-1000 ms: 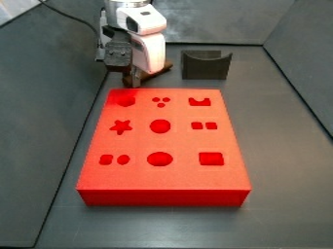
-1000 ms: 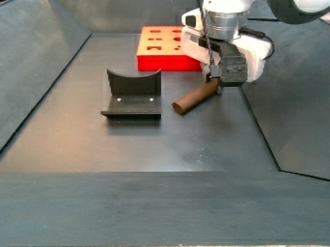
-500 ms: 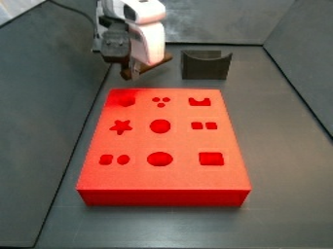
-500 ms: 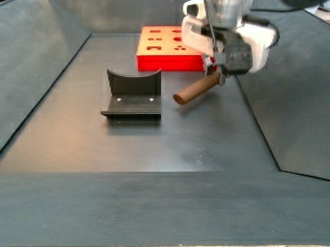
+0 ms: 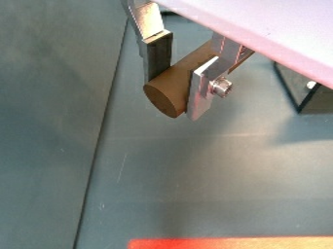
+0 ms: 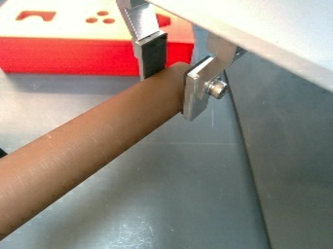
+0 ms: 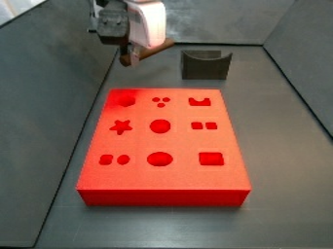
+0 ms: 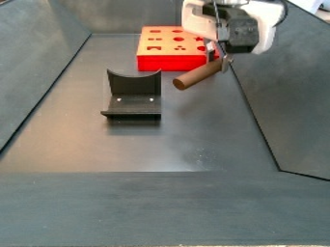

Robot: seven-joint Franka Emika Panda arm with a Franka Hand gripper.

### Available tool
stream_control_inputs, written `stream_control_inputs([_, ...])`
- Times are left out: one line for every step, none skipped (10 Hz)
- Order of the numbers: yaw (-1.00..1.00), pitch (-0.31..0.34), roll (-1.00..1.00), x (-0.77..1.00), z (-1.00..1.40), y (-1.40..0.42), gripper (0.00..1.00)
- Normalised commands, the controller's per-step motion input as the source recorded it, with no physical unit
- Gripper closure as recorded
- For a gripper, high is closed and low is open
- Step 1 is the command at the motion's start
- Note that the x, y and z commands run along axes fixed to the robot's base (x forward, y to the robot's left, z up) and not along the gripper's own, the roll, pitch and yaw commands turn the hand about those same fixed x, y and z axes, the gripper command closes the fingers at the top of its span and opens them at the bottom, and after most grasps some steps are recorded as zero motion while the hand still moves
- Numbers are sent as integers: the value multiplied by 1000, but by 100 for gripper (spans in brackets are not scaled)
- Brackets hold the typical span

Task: Pick up the oval object. Move up. Place the oval object on the fixture. Regrasp the oval object. Move to above the board. Insert the oval object.
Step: Place the oval object on the fixture.

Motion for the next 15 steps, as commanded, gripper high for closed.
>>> stream_control_inputs([6,17,-52,-14,1000,-4,100])
stream_control_inputs([13,24,-78,-20,1000,-6,100])
stream_control_inputs([14,25,-90,-23,1000,-7,100])
stream_control_inputs([10,30,-114,-29,1000,-9,100])
stream_control_inputs([6,33,-131,-33,1000,-11,100])
stream_control_inputs([-5,36,-148,-37,1000,-7,100])
stream_control_inputs([-11,37,-153,-37,1000,-7,100])
stream_control_inputs([-19,41,-159,-35,921,-5,100])
stream_control_inputs([-22,46,-158,-30,803,-6,100])
stream_control_inputs([-25,50,-164,-19,646,-9,100])
stream_control_inputs([-26,57,-161,-16,568,-4,100])
stream_control_inputs([-27,63,-150,-8,404,-4,100])
stream_control_inputs([-26,64,-152,-7,279,-6,100])
stream_control_inputs([1000,10,78,1000,10,-4,100])
stream_control_inputs([1000,11,80,1000,-17,-3,100])
